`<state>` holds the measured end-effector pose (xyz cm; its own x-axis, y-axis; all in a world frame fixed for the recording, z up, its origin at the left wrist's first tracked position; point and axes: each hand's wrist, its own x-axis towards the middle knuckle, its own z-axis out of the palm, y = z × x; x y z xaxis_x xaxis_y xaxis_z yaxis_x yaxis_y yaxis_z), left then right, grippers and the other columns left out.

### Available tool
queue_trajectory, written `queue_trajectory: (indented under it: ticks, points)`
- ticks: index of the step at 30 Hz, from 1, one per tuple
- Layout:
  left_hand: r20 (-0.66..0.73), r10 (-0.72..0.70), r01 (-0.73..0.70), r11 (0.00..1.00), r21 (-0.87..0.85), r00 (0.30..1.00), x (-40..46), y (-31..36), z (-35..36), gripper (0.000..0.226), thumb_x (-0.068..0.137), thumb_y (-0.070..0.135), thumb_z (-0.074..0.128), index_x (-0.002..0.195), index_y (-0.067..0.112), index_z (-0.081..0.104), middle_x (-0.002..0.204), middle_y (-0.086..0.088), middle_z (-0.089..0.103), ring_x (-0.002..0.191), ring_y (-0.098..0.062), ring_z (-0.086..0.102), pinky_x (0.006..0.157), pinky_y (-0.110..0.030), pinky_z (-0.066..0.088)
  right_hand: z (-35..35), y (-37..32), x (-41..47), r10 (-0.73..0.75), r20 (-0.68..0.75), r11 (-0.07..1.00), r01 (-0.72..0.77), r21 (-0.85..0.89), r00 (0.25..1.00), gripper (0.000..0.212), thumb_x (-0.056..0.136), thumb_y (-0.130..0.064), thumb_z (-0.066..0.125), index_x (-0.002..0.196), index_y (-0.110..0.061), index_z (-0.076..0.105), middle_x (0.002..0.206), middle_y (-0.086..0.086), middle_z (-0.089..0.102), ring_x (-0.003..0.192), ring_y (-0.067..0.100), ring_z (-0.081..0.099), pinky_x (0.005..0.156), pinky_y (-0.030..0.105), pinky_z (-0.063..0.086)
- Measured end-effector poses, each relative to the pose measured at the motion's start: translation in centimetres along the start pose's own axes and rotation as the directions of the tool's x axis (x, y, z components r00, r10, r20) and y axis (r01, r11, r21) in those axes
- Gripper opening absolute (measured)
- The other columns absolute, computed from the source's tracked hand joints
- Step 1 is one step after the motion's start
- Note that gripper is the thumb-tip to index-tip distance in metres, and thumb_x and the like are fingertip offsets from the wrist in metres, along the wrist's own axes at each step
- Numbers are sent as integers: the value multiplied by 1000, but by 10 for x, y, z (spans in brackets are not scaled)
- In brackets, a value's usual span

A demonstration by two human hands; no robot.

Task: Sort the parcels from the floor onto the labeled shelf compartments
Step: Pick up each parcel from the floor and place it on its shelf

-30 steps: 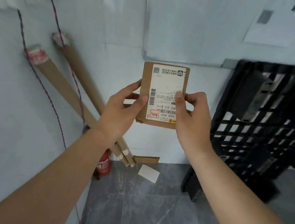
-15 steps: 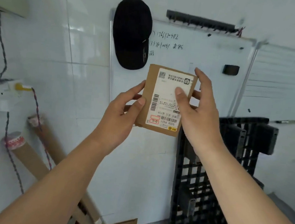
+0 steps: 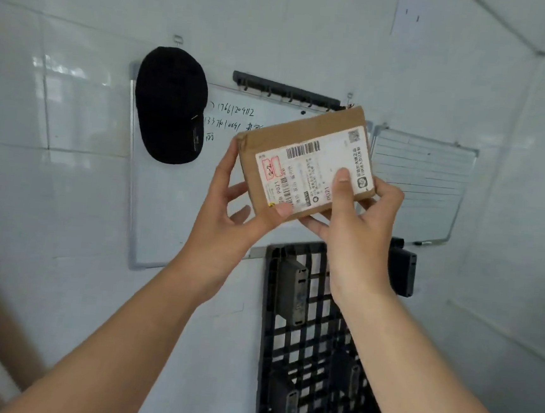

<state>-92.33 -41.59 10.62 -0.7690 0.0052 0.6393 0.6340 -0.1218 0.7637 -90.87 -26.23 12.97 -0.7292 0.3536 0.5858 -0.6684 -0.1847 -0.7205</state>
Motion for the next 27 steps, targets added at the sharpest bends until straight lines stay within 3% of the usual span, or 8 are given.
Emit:
queue_trajectory:
  ticks: [3, 7, 11, 15, 18, 21, 25, 27]
  points:
    - [99, 2, 7, 996, -89, 995, 1, 6, 14, 107, 86, 12, 82, 155, 61, 17, 144, 2, 61, 129, -22, 64, 100, -55, 57, -14, 2, -3, 27, 22, 1000, -27, -15, 999, 32, 102, -31, 63, 116, -14, 39, 121, 6, 67, 103, 13, 76, 78, 37, 65]
    - [125, 2, -2, 1000, 3, 992, 12, 19, 18, 102, 89, 3, 78, 156, 59, 25, 138, 1, 66, 127, -22, 64, 96, -47, 60, -43, 1, 5, -15, 26, 968, 21, -250, 1000, 42, 92, -47, 71, 118, -24, 48, 125, -9, 67, 106, 3, 71, 86, 30, 63]
    - [182, 2, -33, 985, 171, 983, 25, 34, 13, 96, 89, -6, 71, 158, 47, 31, 127, 9, 71, 117, -12, 69, 89, -33, 61, -62, -12, 15, -87, 235, 955, 148, -257, 968, 84, 90, -9, 78, 150, -50, 37, 135, -44, 47, 123, -8, 58, 86, 23, 61]
    - [110, -6, -19, 973, 231, 994, 29, 43, 18, 93, 87, 0, 78, 157, 40, 32, 120, 2, 69, 105, -9, 73, 81, -24, 61, -67, -24, 19, -140, 256, 915, 224, -336, 957, 65, 84, -8, 84, 134, -40, 59, 127, -14, 67, 113, 3, 68, 75, 29, 65]
    - [-44, 2, 5, 988, 157, 999, 27, 40, 27, 62, 86, 10, 82, 137, 20, 48, 122, 1, 70, 101, -13, 76, 85, -32, 63, -70, -23, 18, -147, 162, 910, 198, -365, 976, 51, 82, -21, 88, 121, -38, 61, 119, -17, 69, 105, 4, 71, 73, 31, 65]
    - [-59, -5, 6, 1000, 21, 998, 21, 30, 37, 38, 91, 13, 76, 120, 1, 54, 113, 4, 78, 106, -14, 75, 88, -30, 63, -71, -18, 13, -146, 139, 876, 194, -443, 979, 57, 83, -33, 86, 131, -41, 56, 121, -16, 65, 110, 7, 67, 81, 33, 64]
    - [69, -11, 6, 998, 69, 998, 16, 13, 38, 41, 93, 24, 77, 131, 19, 63, 129, 8, 72, 127, -20, 65, 103, -45, 56, -80, -16, 1, -168, 123, 828, 208, -520, 978, 49, 91, -37, 77, 134, -47, 54, 123, -11, 60, 113, 10, 65, 81, 27, 63]
    - [163, -25, 9, 995, 99, 986, 11, 7, 42, 51, 98, 21, 72, 146, 29, 57, 135, 8, 67, 128, -22, 64, 100, -43, 58, -87, -21, -7, -174, 102, 807, 201, -555, 979, 49, 95, -34, 73, 138, -45, 54, 122, -9, 60, 112, 8, 65, 81, 20, 61]
